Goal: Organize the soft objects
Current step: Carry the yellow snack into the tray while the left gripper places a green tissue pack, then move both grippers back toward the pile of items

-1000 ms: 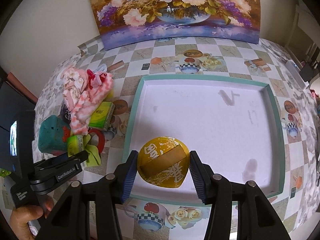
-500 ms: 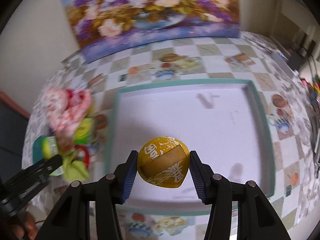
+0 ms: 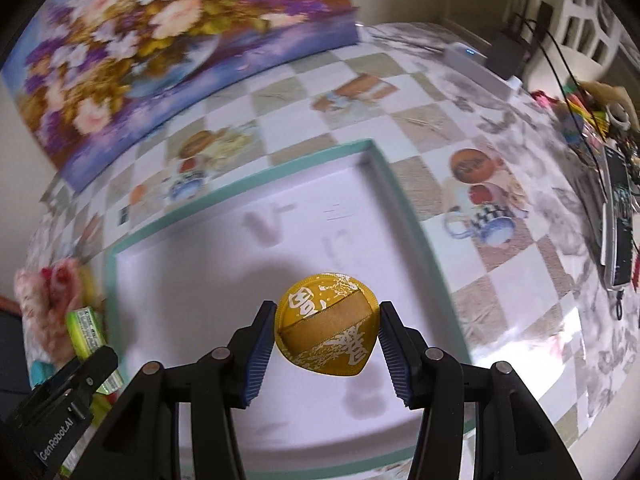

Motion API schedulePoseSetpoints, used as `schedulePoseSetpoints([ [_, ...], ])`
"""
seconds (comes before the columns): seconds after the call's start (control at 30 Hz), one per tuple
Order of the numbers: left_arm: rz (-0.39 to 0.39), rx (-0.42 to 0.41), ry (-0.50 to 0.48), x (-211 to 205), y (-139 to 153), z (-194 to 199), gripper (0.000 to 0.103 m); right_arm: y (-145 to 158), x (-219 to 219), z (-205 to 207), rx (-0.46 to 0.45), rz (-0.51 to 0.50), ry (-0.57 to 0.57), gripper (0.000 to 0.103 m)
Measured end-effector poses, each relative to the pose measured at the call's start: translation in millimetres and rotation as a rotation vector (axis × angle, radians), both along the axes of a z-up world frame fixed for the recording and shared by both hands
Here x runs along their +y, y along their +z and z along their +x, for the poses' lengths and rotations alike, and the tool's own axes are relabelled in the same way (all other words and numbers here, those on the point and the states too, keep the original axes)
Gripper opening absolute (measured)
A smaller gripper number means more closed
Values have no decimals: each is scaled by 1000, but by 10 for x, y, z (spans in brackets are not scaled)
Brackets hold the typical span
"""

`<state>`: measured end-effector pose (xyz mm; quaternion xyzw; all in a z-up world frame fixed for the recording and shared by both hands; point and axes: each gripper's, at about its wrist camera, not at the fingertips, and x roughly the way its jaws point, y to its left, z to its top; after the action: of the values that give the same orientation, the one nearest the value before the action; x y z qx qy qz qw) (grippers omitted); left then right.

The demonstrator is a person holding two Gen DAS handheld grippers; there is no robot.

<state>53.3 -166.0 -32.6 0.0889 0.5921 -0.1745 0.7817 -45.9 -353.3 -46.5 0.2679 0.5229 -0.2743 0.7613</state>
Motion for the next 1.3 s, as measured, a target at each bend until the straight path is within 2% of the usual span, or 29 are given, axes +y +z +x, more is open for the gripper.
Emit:
schedulePoseSetpoints([
  [0.3, 5, 18, -38, -431, -249, 92, 49, -87, -202, 83, 26, -33, -21, 54],
  [0.6, -16, 9, -29, -497, -242, 204, 50, 16, -209, 174, 30, -78, 9, 54],
  [0.67, -20, 4, -20, -476, -212, 216, 54, 69, -202, 172, 30, -86, 15, 55],
  [0.73, -30, -4, -8, -445, -163, 228, 64, 128, -184, 172, 37, -97, 23, 57],
  [0.8, -42, -15, 3, -415, -109, 234, 70, 197, -162, 166, 29, -104, 28, 67],
  [0.97, -56, -39, 20, -334, 29, 253, 73, 369, -122, 151, -1, -114, 38, 70],
  [1.03, -57, -62, 32, -279, 99, 269, 84, 457, -101, 138, -12, -130, 44, 76],
  [1.2, -59, -106, 66, -114, 249, 342, 84, 584, -85, 112, -54, -161, 39, 102],
  [1.3, -65, -107, 96, 11, 296, 399, 84, 516, -96, 124, -56, -132, 35, 103],
])
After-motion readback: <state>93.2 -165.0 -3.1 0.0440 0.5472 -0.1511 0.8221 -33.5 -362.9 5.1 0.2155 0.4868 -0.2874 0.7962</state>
